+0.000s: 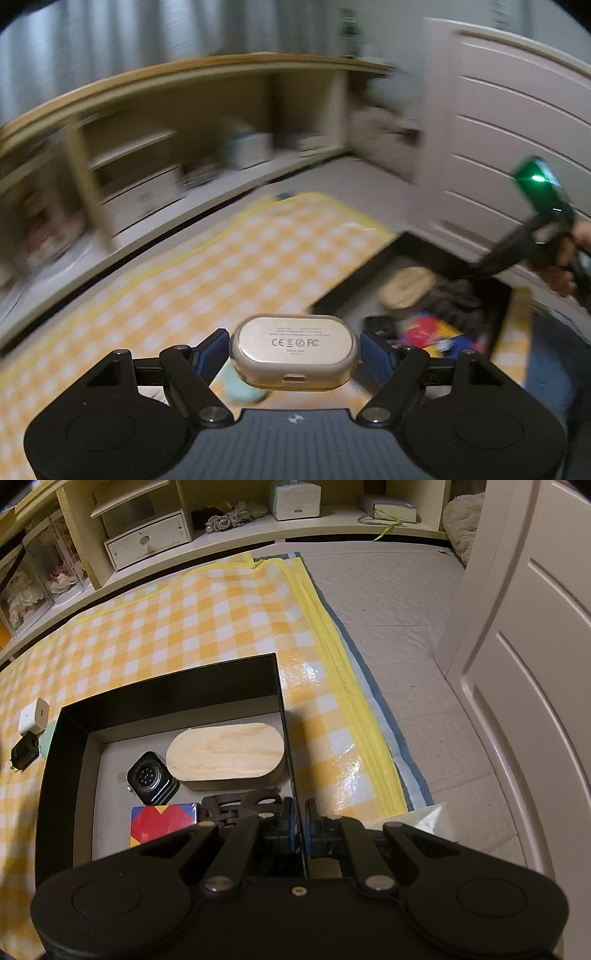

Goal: Organize rigid objects
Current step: 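Carry the earbud case with the left tool into the black box, then release the earbud case in the box by opening the left tool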

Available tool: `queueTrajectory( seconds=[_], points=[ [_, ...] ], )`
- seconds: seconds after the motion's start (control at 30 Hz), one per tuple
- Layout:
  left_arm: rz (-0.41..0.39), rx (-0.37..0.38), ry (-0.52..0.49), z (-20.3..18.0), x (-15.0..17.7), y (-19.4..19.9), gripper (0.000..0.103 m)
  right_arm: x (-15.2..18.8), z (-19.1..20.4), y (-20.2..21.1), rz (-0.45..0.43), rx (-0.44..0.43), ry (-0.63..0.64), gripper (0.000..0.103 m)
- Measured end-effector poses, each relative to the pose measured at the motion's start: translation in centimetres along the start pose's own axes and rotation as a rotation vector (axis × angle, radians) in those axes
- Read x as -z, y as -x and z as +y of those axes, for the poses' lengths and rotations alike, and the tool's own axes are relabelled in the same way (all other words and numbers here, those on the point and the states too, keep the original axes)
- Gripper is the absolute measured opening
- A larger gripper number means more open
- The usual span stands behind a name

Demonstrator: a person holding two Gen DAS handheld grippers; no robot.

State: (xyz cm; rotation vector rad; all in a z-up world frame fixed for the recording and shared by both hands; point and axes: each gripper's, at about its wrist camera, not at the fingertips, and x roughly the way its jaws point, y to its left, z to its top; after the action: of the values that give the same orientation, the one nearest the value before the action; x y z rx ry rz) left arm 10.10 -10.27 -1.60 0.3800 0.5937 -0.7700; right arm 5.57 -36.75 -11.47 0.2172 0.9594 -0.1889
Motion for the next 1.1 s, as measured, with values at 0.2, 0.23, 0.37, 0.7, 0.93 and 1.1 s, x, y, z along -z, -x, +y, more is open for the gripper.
queueTrajectory(
  seconds=[0.2,0.23,0.37,0.7,0.93,1.1],
  points=[
    [0.043,0.098,-0.191,-4.8,-2.2,-4.0,0.077,0.0,0.0,0.1,-0.002,-0.007,-0.001,0.006],
    [0.059,0.112,-0.233,-5.5,-2.2,-4.8,0.077,0.0,-0.1,0.1,-0.002,-0.009,-0.002,0.006],
    [0.139,0.143,-0.390,-7.2,-1.6,-7.6,0.077,-0.1,-0.1,0.0,-0.002,-0.011,-0.004,0.006],
    [0.234,0.127,-0.659,-7.8,-0.3,-11.3,0.077,-0.1,-0.1,0.0,-0.003,-0.014,-0.007,0.006],
    [0.222,0.117,-0.704,-7.6,0.0,-12.0,0.080,-0.1,0.1,0.0,-0.003,-0.014,-0.007,0.006],
    [0.230,0.123,-0.655,-7.3,0.1,-11.3,0.089,-0.1,0.1,0.0,-0.003,-0.015,-0.010,0.006]
  ],
)
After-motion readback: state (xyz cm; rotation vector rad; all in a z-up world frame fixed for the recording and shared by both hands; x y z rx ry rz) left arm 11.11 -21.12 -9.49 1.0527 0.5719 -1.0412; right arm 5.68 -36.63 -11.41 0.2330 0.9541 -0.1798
